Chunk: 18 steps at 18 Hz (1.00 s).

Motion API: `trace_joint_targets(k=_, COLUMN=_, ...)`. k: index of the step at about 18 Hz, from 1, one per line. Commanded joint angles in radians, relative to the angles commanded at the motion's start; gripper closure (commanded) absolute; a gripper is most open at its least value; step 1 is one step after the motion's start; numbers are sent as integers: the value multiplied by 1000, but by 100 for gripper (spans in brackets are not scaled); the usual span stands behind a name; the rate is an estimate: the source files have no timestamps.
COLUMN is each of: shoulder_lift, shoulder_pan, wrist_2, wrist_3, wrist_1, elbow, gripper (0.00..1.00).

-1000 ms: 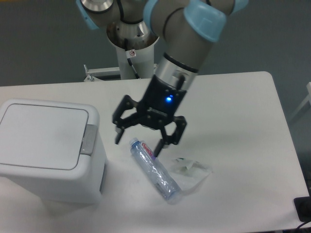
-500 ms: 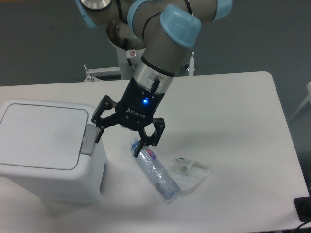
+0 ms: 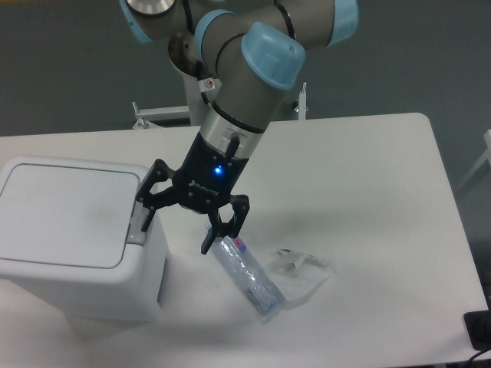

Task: Open the trash can
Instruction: 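Push the lid tab to flip the white lid open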

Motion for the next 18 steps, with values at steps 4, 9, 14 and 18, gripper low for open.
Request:
trace_joint_targets(k=4, shoulder_lift=2, shoulder_pan=0, wrist_2=0, wrist_3=2, wrist_1=0, elbow=0, gripper=0)
trace_joint_targets(k=9, shoulder_lift=0, shoulder_pan=-2, wrist_2=17, wrist_3=2, wrist_1=0, elbow=-6, gripper=0)
trace_joint_targets(k=14, shoulder_lift=-2, shoulder_pan=-6, wrist_2=18, wrist_3=2, wrist_1=0, elbow=-8, gripper=0)
trace_joint_targets(k=18, shoulder_lift=-2, shoulder_pan=-8, wrist_2=18, wrist_3=2, wrist_1=0, elbow=-8, gripper=0)
